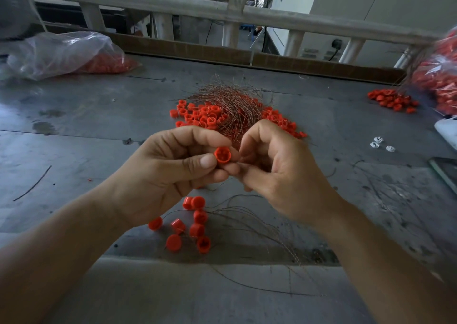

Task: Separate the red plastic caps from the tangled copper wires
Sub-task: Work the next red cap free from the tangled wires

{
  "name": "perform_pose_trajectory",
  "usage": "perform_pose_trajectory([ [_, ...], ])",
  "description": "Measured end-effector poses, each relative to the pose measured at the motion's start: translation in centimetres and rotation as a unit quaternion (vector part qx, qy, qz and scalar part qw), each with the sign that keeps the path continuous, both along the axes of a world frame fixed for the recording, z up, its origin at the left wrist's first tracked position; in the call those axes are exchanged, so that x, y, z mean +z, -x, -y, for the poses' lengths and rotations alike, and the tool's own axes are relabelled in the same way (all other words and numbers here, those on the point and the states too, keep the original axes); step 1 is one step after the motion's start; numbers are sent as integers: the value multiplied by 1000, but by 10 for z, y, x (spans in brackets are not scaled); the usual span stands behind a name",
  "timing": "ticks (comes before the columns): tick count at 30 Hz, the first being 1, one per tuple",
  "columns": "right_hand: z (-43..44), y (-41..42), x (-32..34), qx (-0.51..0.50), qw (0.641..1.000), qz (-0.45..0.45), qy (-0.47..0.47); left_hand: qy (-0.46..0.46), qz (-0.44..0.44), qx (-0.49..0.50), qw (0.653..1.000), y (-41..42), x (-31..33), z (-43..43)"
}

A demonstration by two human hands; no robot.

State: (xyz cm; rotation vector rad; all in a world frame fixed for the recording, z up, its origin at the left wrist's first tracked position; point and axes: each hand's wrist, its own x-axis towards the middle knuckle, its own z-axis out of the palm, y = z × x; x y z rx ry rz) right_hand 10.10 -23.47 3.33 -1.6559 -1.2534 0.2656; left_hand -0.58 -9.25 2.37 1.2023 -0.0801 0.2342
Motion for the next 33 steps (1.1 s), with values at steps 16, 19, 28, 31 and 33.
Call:
perform_pose_trajectory([
  [16,2,-67,-24,-219,943,176,178,13,-75,-17,997,1,-2,-2],
  [19,-3,-70,-29,-216,937,193,196,21,-75,-22,997,2,-2,-3],
  [28,-22,-67,-40,-226,941,200,153,28,-61,-52,996,1,-4,-7],
  [31,-21,-68,-42,-227,938,203,165,29,-62,-52,996,1,-4,-7],
  [33,-20,-69,-41,-230,938,199,165,34,-63,-49,996,2,-4,-6],
])
